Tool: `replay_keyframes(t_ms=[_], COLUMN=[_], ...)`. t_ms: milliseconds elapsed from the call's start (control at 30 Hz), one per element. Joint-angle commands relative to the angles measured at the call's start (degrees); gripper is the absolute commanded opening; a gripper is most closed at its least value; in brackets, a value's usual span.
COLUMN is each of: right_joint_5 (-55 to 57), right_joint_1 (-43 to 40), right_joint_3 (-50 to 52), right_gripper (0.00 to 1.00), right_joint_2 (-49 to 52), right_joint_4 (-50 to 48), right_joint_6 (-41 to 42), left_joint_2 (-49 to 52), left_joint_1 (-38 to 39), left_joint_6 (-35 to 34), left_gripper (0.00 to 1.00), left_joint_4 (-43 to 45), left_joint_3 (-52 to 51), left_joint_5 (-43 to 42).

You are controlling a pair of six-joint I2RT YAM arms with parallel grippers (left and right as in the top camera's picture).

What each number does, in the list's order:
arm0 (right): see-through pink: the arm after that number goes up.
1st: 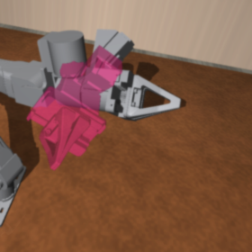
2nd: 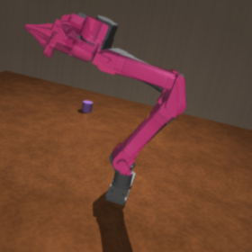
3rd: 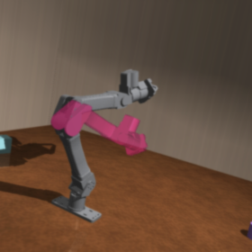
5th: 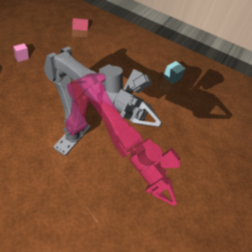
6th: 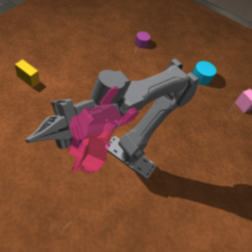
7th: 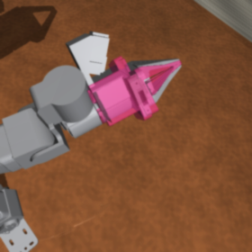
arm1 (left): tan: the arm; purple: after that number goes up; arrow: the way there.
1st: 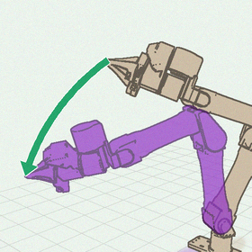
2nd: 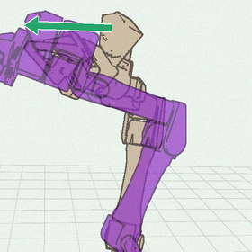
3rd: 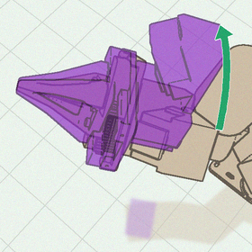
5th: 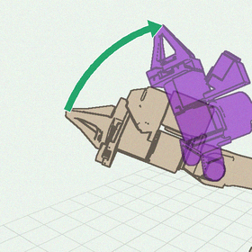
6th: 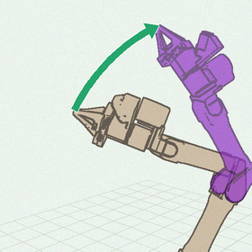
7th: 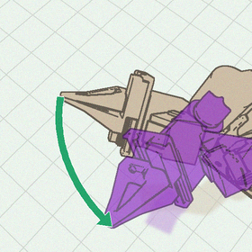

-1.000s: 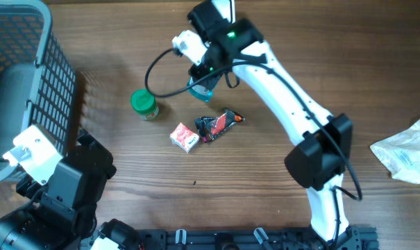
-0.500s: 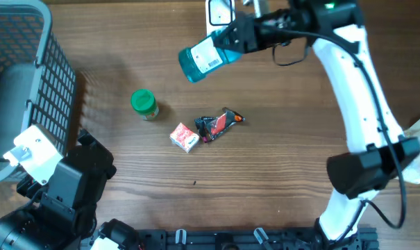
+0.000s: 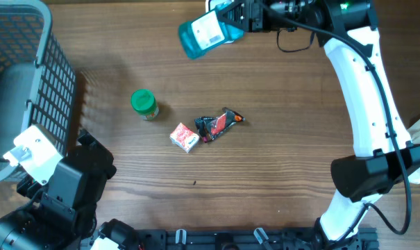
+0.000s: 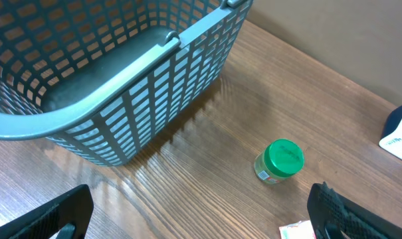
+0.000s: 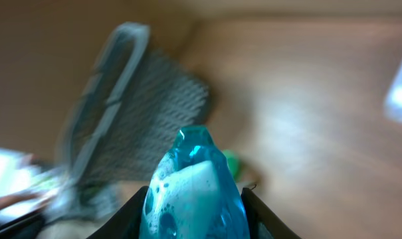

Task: Scan the item barcode
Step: 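Hold the bottle's label up in front of the white scanner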

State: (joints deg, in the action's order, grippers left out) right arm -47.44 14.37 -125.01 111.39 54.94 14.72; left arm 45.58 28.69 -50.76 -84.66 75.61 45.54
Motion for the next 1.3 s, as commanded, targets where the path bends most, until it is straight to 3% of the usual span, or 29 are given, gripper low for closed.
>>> replay_keyframes(t_ms=[0, 167, 367, 567, 700, 933, 1267], right_joint_5=[25.44, 52.02, 65.57, 77.24, 81.09, 81.31, 87.49], right_joint_1=[1.31, 5.88, 9.33, 10.38, 11.43, 12.96, 15.13], right_joint_3=[-1.18, -0.92, -0.92, -0.92, -0.92, -0.92, -0.92], right_gripper=[0.20, 0.21, 0.21, 0.20, 0.20, 0.20, 0.19], right_joint_2=[-2.10, 0.39, 9.25, 16.92, 20.46, 26.84, 37.75], right_joint_4=[-5.88, -15.06, -28.35, -39.39, -47.47, -54.23, -74.58], right_joint_6=[-4.42, -6.69, -15.80, -37.07, -48.83, -56.89, -72.89], left_joint_2=[0.17, 0.17, 0.17, 0.17, 0.17, 0.17, 0.17], left_joint_1=[-0.52, -0.52, -0.52, -0.52, -0.52, -0.52, -0.52], left_joint_6=[-1.14, -1.14, -1.14, -1.11, -1.14, -1.14, -1.14], left_gripper=[1.00, 1.00, 1.00, 1.00, 1.00, 1.00, 1.00], left_joint_4=[-0.04, -0.04, -0.04, -0.04, -0.04, -0.04, -0.04], left_joint_3=[0.42, 0.42, 0.42, 0.42, 0.42, 0.42, 0.42], left_joint_5=[0.09, 0.09, 0.09, 0.09, 0.09, 0.09, 0.09])
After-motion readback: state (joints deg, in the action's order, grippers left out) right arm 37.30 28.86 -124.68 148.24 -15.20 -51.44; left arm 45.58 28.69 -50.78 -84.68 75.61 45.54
